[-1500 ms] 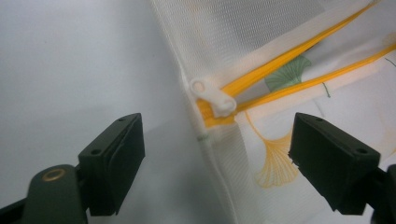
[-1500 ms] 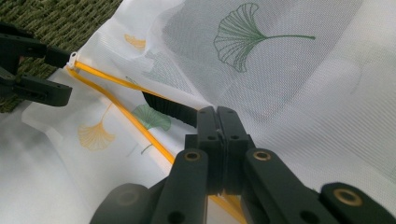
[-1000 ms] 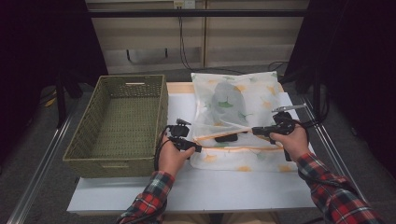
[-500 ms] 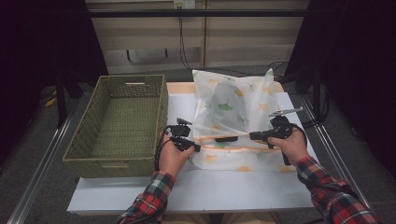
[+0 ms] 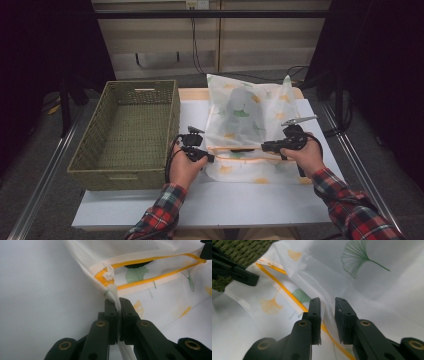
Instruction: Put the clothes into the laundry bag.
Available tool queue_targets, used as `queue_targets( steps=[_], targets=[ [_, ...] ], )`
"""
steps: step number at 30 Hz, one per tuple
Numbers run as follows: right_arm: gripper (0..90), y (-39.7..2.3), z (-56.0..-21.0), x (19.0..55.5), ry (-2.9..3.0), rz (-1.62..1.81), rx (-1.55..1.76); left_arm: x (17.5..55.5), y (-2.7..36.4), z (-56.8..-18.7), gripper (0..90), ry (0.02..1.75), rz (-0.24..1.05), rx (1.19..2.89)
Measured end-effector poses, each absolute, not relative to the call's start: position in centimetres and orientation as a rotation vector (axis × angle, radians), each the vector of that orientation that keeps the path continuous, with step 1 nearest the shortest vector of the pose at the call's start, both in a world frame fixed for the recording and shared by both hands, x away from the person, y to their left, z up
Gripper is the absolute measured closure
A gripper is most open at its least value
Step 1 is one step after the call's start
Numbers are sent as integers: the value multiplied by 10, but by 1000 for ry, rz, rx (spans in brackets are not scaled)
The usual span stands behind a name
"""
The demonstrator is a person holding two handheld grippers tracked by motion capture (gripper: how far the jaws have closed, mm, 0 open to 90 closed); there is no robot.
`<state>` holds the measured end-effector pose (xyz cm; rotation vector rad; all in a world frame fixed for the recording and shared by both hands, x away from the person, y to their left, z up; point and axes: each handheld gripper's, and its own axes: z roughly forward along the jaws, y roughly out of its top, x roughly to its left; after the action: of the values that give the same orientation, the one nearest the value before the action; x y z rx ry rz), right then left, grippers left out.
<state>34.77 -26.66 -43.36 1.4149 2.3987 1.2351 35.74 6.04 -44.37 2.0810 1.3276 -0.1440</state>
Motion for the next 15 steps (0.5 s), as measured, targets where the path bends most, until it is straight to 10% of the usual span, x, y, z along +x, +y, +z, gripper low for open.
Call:
queue_targets(
  steps=[15],
  targets=[
    [635,-227,-434,366,2436,1166,1318,356,61,-445,851,1323,-154,2081]
  ],
)
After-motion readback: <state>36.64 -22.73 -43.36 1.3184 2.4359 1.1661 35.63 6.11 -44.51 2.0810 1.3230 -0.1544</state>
